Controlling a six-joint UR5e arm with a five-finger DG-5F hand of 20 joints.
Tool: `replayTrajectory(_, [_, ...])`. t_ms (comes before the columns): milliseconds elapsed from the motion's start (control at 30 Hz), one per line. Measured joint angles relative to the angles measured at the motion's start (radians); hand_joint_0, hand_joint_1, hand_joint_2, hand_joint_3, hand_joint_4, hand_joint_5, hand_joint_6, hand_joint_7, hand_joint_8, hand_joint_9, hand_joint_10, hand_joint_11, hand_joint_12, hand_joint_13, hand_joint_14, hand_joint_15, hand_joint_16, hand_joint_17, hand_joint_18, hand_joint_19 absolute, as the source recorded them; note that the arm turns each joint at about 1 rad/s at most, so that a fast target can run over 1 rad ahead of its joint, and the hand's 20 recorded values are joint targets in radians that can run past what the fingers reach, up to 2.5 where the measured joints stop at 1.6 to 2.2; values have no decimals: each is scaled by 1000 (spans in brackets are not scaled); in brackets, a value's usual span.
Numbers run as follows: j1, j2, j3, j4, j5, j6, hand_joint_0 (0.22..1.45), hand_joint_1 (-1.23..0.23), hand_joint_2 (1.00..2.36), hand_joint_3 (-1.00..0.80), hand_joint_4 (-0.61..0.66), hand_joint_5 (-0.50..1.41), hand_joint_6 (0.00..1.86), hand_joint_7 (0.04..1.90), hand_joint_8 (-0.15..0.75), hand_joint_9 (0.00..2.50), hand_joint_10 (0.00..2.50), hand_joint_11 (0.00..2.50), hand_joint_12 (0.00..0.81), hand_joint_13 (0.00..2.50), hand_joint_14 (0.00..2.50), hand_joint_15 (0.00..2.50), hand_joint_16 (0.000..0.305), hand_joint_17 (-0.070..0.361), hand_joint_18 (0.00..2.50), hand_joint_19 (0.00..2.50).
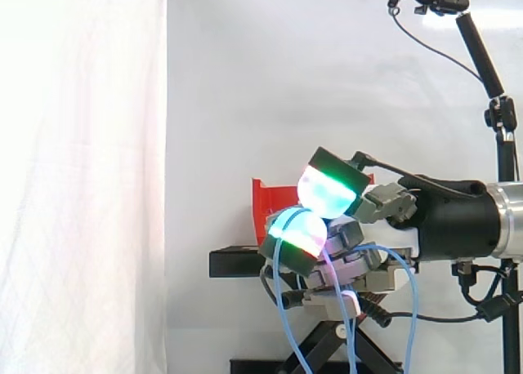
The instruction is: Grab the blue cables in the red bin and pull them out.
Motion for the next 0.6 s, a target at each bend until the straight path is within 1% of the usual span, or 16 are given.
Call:
replayTrajectory(233, [0, 0, 0, -1, 0, 0, 928, -968, 1015, -533, -9, 787, 883, 640, 244, 890, 2315, 1383, 323, 1149, 1575, 1340, 43, 96, 1031, 1227])
replayTrajectory(467, [0, 0, 0, -1, 0, 0, 929, -968, 1014, -539, -8, 787, 883, 641, 246, 890, 2302, 1411, 323, 1149, 1572, 1342, 42, 95, 1029, 1229])
replayTrajectory(533, [0, 0, 0, -1, 0, 0, 928, -968, 1014, -534, -8, 787, 883, 640, 245, 890, 2310, 1382, 320, 1147, 1572, 1341, 42, 95, 1030, 1229])
replayTrajectory(600, [0, 0, 0, -1, 0, 0, 927, -968, 1015, -533, -9, 786, 884, 639, 246, 891, 2294, 1424, 322, 1146, 1575, 1336, 43, 96, 1029, 1227])
